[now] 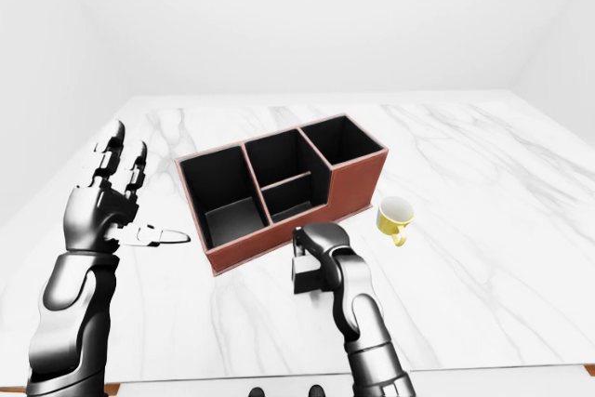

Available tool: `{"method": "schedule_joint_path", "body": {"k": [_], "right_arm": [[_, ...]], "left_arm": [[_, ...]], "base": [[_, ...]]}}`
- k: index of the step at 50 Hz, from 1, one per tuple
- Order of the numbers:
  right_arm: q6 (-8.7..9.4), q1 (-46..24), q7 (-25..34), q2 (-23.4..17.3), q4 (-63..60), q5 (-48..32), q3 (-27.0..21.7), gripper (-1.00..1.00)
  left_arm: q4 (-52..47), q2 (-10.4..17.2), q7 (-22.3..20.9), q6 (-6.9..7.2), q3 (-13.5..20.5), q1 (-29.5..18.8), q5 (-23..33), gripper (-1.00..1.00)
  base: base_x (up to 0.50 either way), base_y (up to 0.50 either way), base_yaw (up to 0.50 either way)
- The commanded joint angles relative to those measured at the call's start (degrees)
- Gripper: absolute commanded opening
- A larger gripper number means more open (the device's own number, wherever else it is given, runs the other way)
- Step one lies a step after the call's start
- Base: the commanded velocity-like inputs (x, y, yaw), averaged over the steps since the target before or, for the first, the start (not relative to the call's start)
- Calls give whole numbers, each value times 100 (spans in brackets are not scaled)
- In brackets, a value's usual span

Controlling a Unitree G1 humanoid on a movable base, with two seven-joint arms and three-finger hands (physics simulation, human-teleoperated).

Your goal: Pick up the book and place it in the right compartment of the caddy.

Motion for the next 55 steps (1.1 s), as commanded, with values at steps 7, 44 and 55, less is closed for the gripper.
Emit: {"method": "schedule_joint_path", "body": {"k": [7, 44, 55], "right_arm": [[-1, 400, 558, -98, -2116, -377, -398, -100], [-1, -1077, 558, -308, -4974, -996, -1166, -100], [-1, -2321, 558, -724, -4890, -1230, -1397, -100]], "left_arm": [[-52, -24, -68, 0, -25, 50, 25, 100], [-158, -41, -110, 0, -22, 64, 39, 100], [-200, -39, -109, 0, -18, 66, 17, 100]], "base": [[0, 0, 0], [0, 0, 0], [0, 0, 0]]}}
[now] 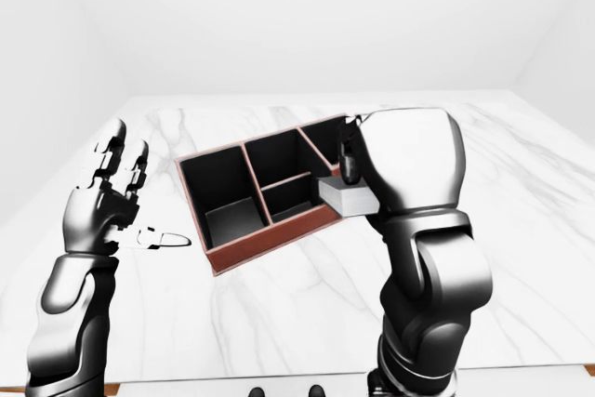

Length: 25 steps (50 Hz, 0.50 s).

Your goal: Pick up the book and place it in the right compartment of the caddy.

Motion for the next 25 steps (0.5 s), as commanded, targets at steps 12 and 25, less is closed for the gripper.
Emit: {"method": "schedule_joint_path", "body": {"k": [12, 25], "right_arm": [[-1, -2732, -1, -863, 2108, 390, -170, -100], [-1, -5253, -1, -1231, 7548, 1650, 26, -100]], "left_arm": [[-68, 4, 9, 0, 11, -7, -30, 100], [-140, 12, 26, 0, 42, -38, -94, 100]], "base": [[0, 0, 0], [0, 0, 0]]}}
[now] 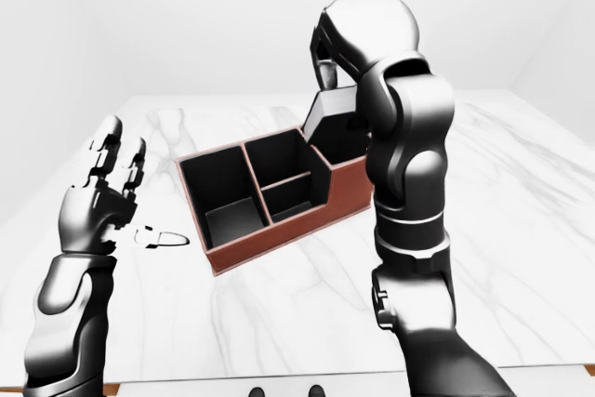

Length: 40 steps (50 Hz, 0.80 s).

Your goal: Pick up the book and place it in the right compartment of the caddy.

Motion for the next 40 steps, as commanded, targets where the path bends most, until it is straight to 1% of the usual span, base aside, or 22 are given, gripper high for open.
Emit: {"method": "schedule_joint_path", "body": {"k": [1, 4, 5, 6, 9, 13, 16, 17, 19, 20, 22, 23, 25, 30, 38, 40], "right_arm": [[0, -2229, -62, -404, 4406, 825, 121, -100], [0, -2809, -767, -499, 5709, 989, 198, -100], [0, -3032, -1099, -525, 6210, 1025, 226, -100], [-42, -3204, -1339, -539, 6581, 1059, 247, -100], [-300, -3587, -1962, -532, 7634, 1123, 323, -100], [-399, -3723, -2527, -518, 8247, 1074, 426, -100], [-392, -3718, -2637, -506, 8353, 1089, 426, -100], [-404, -3705, -2808, -510, 8440, 1061, 439, -100], [-344, -3694, -2948, -514, 8518, 1021, 447, -100], [-250, -3693, -3038, -510, 8541, 1009, 435, -100], [-263, -3673, -3088, -515, 8591, 1008, 413, -100], [-229, -3664, -3119, -507, 8608, 1026, 388, -100], [-228, -3625, -3195, -500, 8650, 1007, 388, -100], [-144, -3544, -3456, -463, 8755, 1000, 322, -100], [-169, -3518, -3886, -494, 8822, 913, 254, -100], [-140, -3488, -4037, -485, 8838, 876, 246, -100]], "left_arm": [[-58, 6, 21, 0, 26, -27, -54, 100], [-75, 11, 37, 0, 40, -41, -84, 100], [-79, 14, 41, 0, 42, -45, -90, 100], [-85, 15, 46, 0, 46, -48, -100, 100], [-92, 21, 71, 0, 61, -65, -122, 100], [-69, 33, 109, 0, 74, -90, -135, 100], [-51, 38, 134, 0, 78, -101, -141, 100], [-31, 39, 150, 0, 84, -113, -141, 100], [-11, 47, 171, 0, 87, -127, -149, 100], [0, 51, 182, 0, 88, -131, -147, 100], [27, 59, 196, 0, 87, -141, -146, 100], [39, 60, 202, 0, 88, -145, -148, 100], [55, 63, 218, 0, 91, -154, -153, 100], [77, 75, 250, 0, 98, -175, -178, 100], [143, 101, 324, 0, 119, -226, -207, 100], [153, 107, 334, 0, 121, -233, -213, 100]], "base": [[0, 0, 0], [0, 0, 0], [0, 0, 0], [0, 0, 0], [0, 0, 0], [0, 0, 0], [0, 0, 0], [0, 0, 0], [0, 0, 0], [0, 0, 0], [0, 0, 0], [0, 0, 0], [0, 0, 0], [0, 0, 0], [0, 0, 0], [0, 0, 0]]}}
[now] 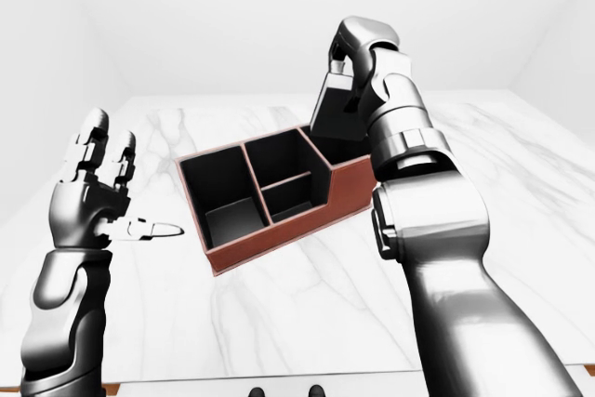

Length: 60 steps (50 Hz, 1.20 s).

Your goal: Pick up the book and place it in the right compartment of the caddy.

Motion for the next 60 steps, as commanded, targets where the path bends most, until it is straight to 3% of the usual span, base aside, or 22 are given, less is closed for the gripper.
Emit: {"method": "schedule_joint_path", "body": {"k": [1, 3, 7, 38, 60], "right_arm": [[46, -54, -804, -18, 302, -185, -146, -100], [152, -28, -962, -12, 318, -231, -155, -100], [187, 22, -1140, 2, 338, -238, -222, -100], [187, 278, -2027, 147, 440, -354, -502, -100], [187, 421, -2314, 154, 467, -442, -615, -100]], "left_arm": [[79, 33, 88, 0, 22, -57, -37, 100], [96, 39, 109, 0, 24, -66, -32, 100], [139, 52, 139, 0, 36, -91, -36, 100], [362, 138, 356, 0, 108, -229, -110, 100], [450, 187, 470, 0, 137, -296, -185, 100]], "base": [[0, 0, 0], [0, 0, 0], [0, 0, 0], [0, 0, 0], [0, 0, 0]]}}
